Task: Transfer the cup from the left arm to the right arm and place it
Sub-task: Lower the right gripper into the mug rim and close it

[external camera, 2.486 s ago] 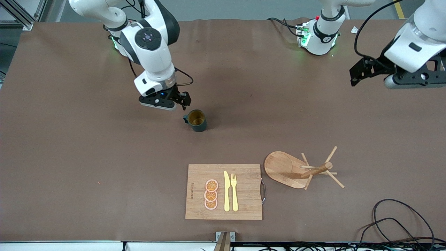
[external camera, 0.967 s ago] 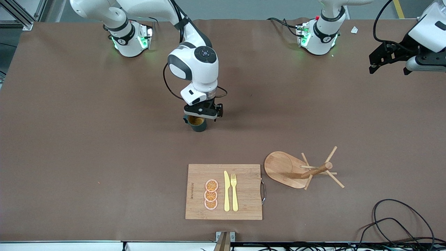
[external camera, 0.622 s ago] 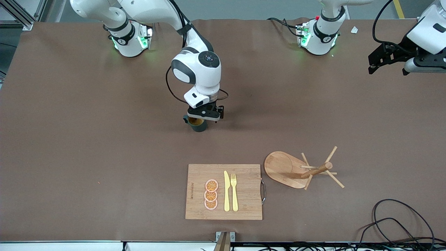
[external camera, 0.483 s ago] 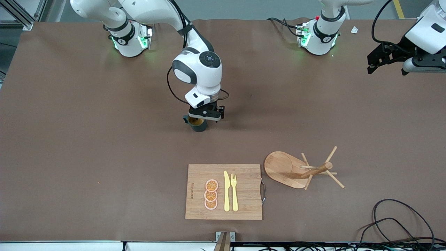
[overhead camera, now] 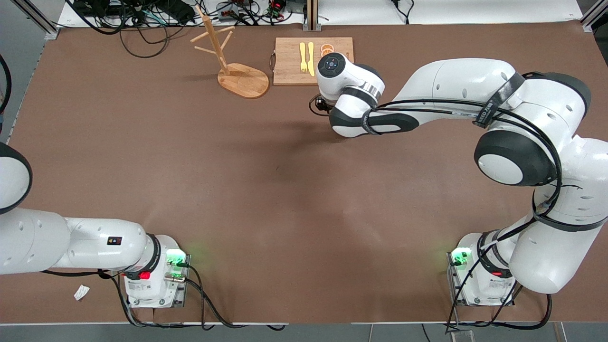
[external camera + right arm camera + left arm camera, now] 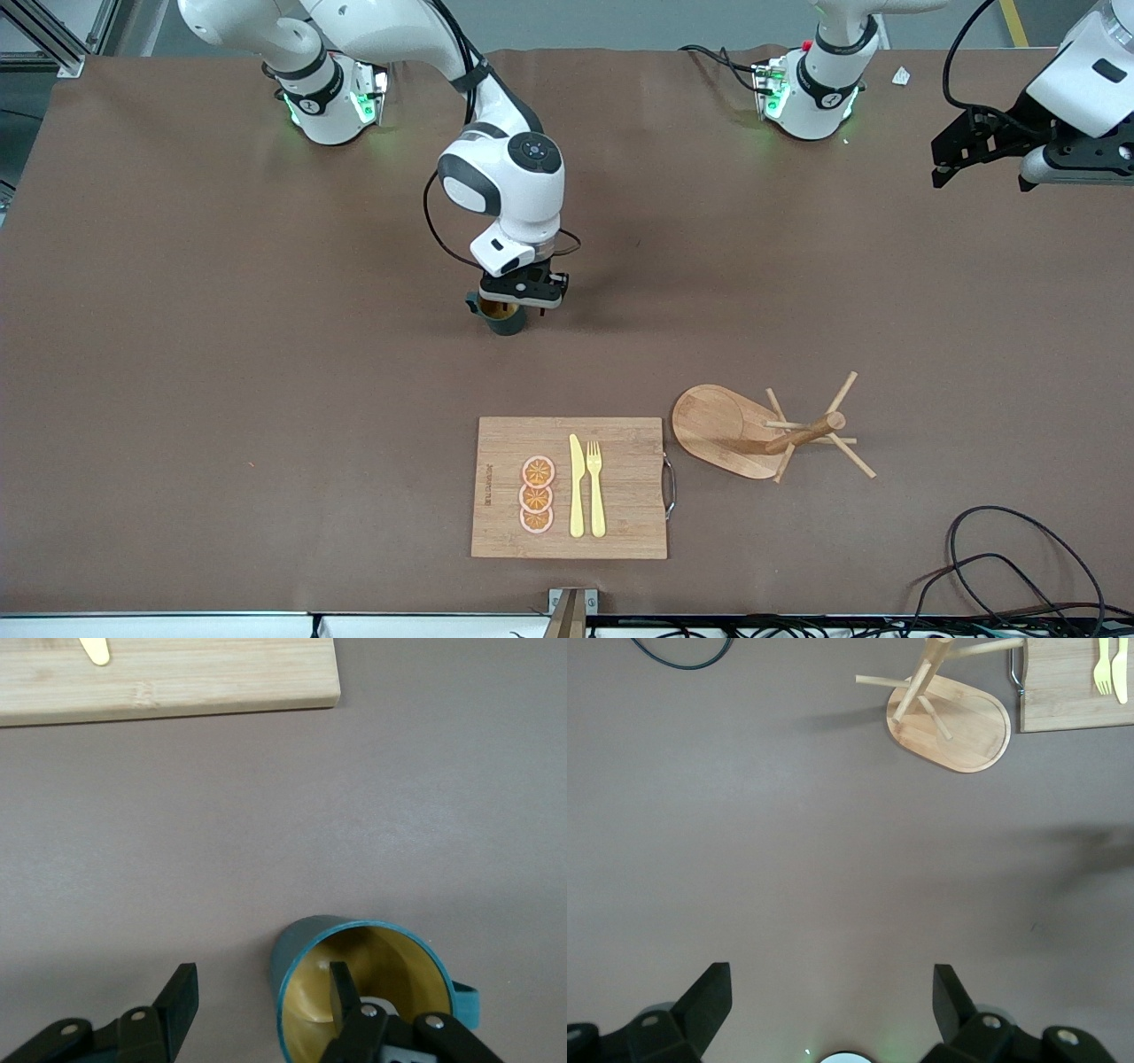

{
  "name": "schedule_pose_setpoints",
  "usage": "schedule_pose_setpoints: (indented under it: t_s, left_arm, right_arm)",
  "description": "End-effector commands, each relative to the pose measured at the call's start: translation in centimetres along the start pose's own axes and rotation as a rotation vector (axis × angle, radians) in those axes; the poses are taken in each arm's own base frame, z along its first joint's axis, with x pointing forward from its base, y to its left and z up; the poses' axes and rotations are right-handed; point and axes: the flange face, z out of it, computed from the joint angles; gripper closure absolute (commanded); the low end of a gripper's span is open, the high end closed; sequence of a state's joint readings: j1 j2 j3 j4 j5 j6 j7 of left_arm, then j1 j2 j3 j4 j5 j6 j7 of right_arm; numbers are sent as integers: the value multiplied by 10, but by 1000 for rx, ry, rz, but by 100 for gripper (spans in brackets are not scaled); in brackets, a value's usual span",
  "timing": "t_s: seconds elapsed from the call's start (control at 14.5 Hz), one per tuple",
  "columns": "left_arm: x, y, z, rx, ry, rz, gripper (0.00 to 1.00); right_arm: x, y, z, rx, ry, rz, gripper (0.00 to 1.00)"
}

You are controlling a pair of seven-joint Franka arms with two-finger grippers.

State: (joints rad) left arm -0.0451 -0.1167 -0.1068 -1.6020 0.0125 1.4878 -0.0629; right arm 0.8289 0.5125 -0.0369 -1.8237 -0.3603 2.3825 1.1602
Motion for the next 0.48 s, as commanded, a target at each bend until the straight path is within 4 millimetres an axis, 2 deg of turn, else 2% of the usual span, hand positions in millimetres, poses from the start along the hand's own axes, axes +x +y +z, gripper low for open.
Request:
schedule_pose_setpoints:
  t_s: [0.0, 0.14, 0.21, 0.41]
  left_arm:
    - [-3, -1, -3, -2, -4, 12, 0]
    - [-3, -2, -3, -2, -4, 11, 0]
    - [-3, -1, -2, -2, -6, 12, 0]
    - [-3, -2, -2, -2, -6, 11, 0]
  right_arm:
    - [1, 2, 5, -10, 15, -24, 31]
    - [1, 3, 10, -19, 16, -29, 32]
    - [2, 4, 12, -25, 20, -35, 35]
    - [-1, 7, 16, -37, 28, -56, 58]
